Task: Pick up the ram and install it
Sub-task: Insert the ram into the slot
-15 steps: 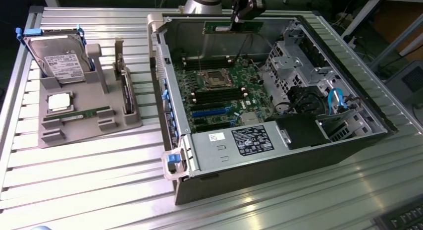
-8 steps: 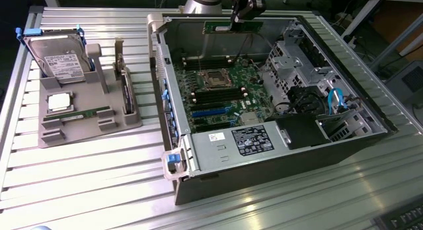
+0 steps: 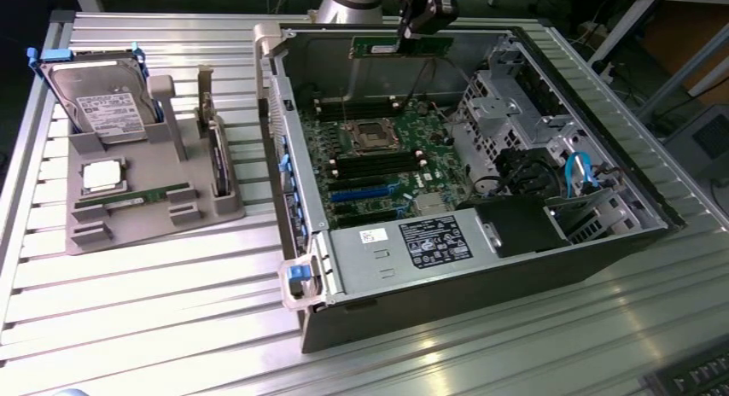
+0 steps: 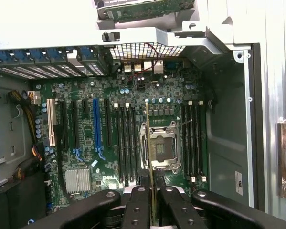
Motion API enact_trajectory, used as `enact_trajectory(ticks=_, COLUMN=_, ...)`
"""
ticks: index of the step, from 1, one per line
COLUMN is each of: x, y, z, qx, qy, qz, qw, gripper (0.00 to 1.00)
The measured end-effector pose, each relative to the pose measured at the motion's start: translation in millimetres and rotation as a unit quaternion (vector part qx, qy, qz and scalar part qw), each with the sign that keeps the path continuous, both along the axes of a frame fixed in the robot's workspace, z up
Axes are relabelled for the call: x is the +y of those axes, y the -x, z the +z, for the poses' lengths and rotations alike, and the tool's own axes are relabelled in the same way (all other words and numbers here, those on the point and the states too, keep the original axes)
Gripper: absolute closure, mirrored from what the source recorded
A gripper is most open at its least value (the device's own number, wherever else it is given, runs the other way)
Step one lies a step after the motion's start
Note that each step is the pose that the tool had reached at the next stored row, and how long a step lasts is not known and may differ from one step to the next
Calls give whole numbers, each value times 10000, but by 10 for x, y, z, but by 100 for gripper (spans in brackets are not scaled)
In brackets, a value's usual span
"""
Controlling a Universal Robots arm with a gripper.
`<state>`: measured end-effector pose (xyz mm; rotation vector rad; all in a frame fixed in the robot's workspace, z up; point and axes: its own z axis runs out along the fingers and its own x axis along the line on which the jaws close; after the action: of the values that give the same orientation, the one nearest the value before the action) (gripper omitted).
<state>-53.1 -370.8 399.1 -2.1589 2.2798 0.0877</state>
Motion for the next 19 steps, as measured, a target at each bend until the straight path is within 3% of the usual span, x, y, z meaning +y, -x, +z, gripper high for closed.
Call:
enact_trajectory(ticks=4, x=0, y=3, z=-24, qx=0, qy=3, qz=0, qw=10000, gripper=86)
enact_trajectory(ticks=6, x=0, y=3, z=-113, qx=0, qy=4, qz=0, qw=10000, gripper=86)
enact_trajectory(ticks=12, x=0, y=5, z=-237, qx=0, qy=4, qz=0, qw=10000, gripper=86)
enact_trajectory(ticks=15, x=0, y=13, z=-385, qx=0, qy=3, qz=0, qw=10000, gripper=86)
enact_trajectory(ticks=19, x=0, y=15, z=-500, qx=0, qy=3, qz=0, qw=10000, gripper=86)
